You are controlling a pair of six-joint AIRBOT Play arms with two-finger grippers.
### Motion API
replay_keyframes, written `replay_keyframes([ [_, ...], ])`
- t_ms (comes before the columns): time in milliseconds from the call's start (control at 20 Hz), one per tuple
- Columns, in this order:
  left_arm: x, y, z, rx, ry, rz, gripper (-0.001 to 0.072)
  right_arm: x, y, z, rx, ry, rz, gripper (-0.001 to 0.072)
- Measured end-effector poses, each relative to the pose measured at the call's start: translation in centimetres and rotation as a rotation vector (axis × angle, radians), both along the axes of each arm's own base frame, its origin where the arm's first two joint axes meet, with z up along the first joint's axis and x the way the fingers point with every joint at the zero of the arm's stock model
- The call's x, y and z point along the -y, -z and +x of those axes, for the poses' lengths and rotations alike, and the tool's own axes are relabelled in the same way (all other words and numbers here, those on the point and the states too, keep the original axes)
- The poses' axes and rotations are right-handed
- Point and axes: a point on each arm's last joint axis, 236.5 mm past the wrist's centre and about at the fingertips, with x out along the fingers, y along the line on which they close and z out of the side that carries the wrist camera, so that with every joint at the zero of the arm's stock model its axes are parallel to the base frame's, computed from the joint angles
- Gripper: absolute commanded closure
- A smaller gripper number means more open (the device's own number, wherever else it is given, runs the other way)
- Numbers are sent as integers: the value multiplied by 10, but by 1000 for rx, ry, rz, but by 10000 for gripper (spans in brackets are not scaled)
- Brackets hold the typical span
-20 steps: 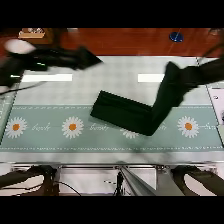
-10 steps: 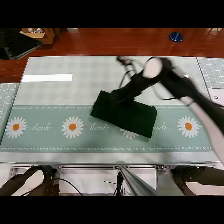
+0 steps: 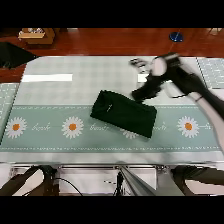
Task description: Fold the shirts.
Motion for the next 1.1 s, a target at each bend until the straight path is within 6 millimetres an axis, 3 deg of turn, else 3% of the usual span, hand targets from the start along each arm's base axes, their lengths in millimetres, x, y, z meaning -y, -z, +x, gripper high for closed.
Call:
replay_keyframes([
  [50,-5,6,0,-13,-8,29,457,33,-4,0,-10,69,-19,246],
  [100,-10,14,-2,-32,-14,63,422,60,-5,-4,-27,135,-25,245],
  [150,-18,22,-3,-49,-25,102,422,83,-2,-12,-49,192,-16,195],
  [200,-24,29,-4,-69,-34,139,422,99,3,-25,-81,246,16,133],
  [300,-38,44,-8,-114,-58,203,422,114,22,-53,-138,325,108,132],
  [500,-52,66,-13,-182,-88,259,422,89,64,-85,-173,465,358,133],
  [700,-56,82,-19,-241,-99,266,422,44,91,-84,-118,542,533,140],
  [750,-57,85,-20,-250,-101,267,422,33,97,-81,-105,556,553,174],
  [800,-57,87,-21,-256,-101,268,422,22,101,-81,-104,567,571,320],
  [850,-57,89,-22,-265,-100,267,422,12,106,-77,-99,590,588,542],
  [900,-57,90,-23,-268,-100,267,423,6,111,-75,-91,606,593,688],
  [1000,-57,91,-24,-274,-101,267,422,-3,112,-63,-56,638,618,689],
  [1100,-57,92,-24,-278,-100,268,423,-3,98,-46,12,618,639,689],
])
